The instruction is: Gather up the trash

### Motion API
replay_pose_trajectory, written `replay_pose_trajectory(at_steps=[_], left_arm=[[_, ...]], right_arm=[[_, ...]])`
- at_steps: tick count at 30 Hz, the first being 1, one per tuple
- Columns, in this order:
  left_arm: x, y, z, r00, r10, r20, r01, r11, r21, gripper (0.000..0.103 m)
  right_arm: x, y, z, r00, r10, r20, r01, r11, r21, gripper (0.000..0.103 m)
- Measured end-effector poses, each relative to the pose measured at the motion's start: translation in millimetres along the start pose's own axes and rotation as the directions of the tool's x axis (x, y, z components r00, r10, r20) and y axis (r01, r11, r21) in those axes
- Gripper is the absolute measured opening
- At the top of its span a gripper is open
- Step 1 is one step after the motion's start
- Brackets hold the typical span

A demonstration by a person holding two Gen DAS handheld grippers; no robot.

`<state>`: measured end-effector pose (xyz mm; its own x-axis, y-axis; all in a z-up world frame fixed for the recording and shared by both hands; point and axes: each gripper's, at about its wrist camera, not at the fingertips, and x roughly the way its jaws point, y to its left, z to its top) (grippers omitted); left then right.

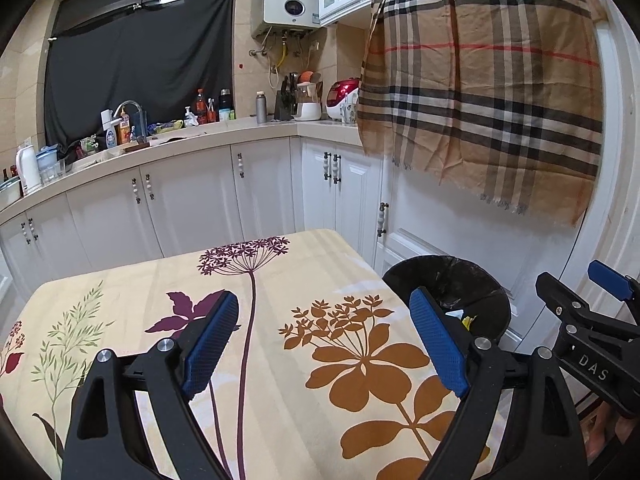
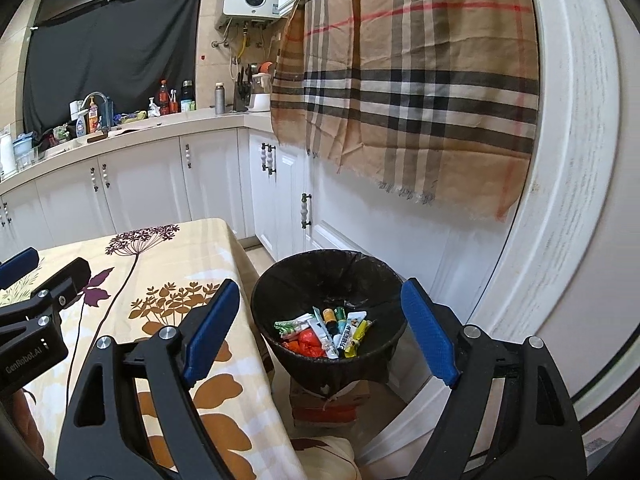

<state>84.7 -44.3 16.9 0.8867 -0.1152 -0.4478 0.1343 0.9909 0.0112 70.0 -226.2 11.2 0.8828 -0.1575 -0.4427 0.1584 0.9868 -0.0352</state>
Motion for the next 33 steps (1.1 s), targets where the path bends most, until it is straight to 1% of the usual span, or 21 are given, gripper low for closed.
replay_pose_trajectory(at_steps=[10, 33], left_arm=[[-7.2, 5.7, -1.0, 1.0, 0.001, 0.007, -0.001, 1.0, -0.006, 0.085], [-7.3, 5.8, -1.7, 1.0, 0.0, 0.004, 0.0, 1.0, -0.008, 0.085]], right_arm=[[-6.8, 1.5, 0.5, 1.0, -0.001, 0.012, 0.002, 1.0, -0.007, 0.081], [-7.5, 2.1, 0.7, 1.0, -0.004, 0.011, 0.004, 1.0, -0.008, 0.081]])
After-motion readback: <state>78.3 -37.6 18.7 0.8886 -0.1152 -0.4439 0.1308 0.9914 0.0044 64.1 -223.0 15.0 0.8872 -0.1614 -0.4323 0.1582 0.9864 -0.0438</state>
